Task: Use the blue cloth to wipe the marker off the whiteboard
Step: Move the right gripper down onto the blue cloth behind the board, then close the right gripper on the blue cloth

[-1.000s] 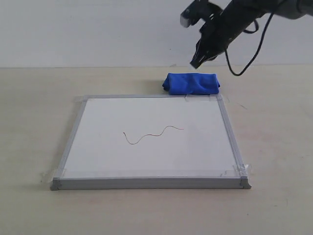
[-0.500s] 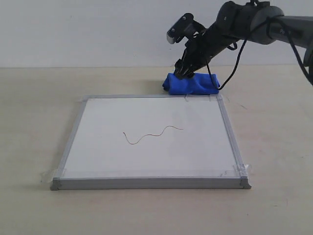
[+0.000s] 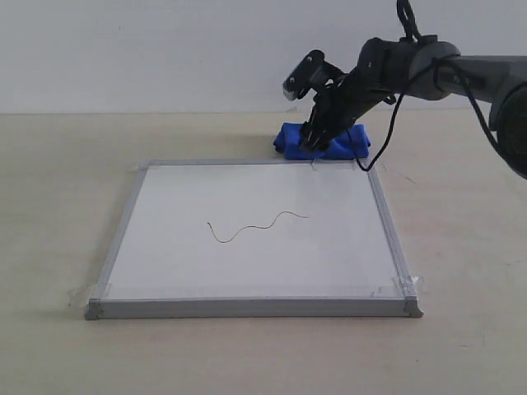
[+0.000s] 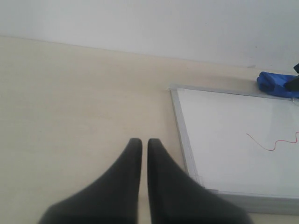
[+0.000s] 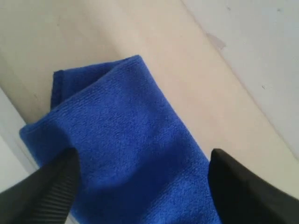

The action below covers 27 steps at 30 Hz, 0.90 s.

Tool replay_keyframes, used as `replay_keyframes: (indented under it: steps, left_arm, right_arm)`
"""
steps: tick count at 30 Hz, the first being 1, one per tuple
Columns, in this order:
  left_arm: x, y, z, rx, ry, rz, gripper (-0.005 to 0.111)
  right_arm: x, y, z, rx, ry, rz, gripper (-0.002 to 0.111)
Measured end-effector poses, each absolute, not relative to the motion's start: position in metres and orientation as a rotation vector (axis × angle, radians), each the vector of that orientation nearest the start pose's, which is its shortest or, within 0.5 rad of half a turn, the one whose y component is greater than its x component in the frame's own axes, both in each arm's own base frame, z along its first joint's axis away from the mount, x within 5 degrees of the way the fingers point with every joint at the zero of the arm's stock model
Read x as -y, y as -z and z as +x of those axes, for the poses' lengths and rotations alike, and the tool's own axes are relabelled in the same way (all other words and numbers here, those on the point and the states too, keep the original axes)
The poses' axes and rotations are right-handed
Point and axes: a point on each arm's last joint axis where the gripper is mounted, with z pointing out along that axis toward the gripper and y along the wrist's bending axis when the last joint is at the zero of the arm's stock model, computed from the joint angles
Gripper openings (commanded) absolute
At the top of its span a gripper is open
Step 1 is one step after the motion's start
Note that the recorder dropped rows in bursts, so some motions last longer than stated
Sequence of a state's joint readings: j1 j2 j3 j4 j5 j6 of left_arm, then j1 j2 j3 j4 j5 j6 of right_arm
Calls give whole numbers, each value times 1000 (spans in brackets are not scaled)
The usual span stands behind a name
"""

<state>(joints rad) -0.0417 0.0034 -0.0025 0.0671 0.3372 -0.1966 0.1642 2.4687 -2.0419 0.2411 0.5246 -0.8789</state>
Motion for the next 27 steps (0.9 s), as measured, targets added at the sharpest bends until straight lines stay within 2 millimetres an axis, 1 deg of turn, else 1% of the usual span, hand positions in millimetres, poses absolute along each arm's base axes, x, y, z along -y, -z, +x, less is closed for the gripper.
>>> replay_keyframes:
  steps: [6, 10, 18, 22, 27]
  left_arm:
    - [0, -183, 54, -1819, 104, -99, 4]
    - [0, -183, 54, -1819, 104, -99, 4]
    - [0, -183, 54, -1819, 104, -99, 4]
    - [0, -183, 54, -1819, 104, -99, 4]
    - [0, -183, 54, -1819, 104, -99, 4]
  right_arm:
    - [-98, -125, 542, -2197, 86, -983, 69]
    - [-94, -122, 543, -2218, 77, -951, 69]
    - [-93, -124, 542, -2262, 48, -938, 69]
    - [-92, -128, 540, -2313, 40, -941, 69]
    - [-92, -129, 537, -2364, 15, -939, 69]
